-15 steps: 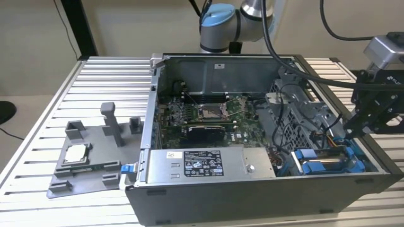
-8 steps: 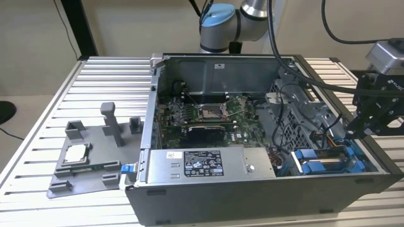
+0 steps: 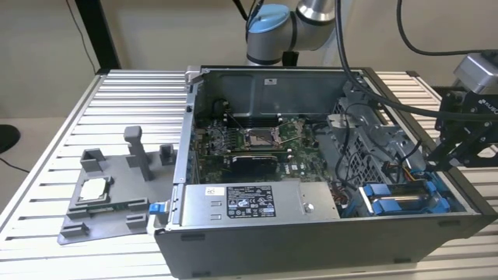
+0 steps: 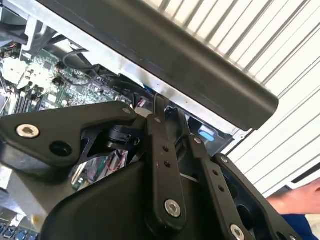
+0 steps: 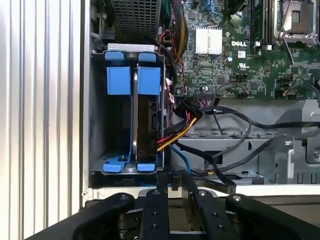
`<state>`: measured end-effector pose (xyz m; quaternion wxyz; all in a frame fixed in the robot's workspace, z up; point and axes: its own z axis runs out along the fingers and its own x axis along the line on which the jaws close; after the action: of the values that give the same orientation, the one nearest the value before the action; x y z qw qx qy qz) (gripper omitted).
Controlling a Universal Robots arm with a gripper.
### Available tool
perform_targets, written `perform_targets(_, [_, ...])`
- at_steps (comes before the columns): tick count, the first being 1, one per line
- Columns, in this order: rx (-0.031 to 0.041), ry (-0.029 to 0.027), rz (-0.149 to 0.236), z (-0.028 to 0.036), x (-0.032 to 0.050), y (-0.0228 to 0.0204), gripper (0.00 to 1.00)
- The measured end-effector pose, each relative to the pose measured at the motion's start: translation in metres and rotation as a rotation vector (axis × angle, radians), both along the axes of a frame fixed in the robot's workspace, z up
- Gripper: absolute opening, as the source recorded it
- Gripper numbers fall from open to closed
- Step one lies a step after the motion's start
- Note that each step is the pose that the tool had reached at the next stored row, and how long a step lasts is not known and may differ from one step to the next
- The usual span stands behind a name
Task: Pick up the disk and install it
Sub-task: 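Insert the second disk wire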
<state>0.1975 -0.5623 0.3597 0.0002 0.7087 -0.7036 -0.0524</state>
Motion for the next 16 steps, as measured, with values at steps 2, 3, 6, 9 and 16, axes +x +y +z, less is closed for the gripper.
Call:
perform_targets(2, [0.0008,0.0052,0.009,-0.0006,0.0002,0.0007,1.00])
perform_targets(3, [0.0013,0.0077,0.014,-0.0009,0.0003,0.0011,1.00])
perform_targets(6, [0.0021,0.0138,0.026,-0.0020,0.0011,0.0022,1.00])
perform_targets(9, [0.0021,0.0180,0.035,-0.0035,0.0024,0.0032,1.00])
perform_targets(16, [0.0024,0.0260,0.054,-0.0089,0.0056,0.0053,1.00])
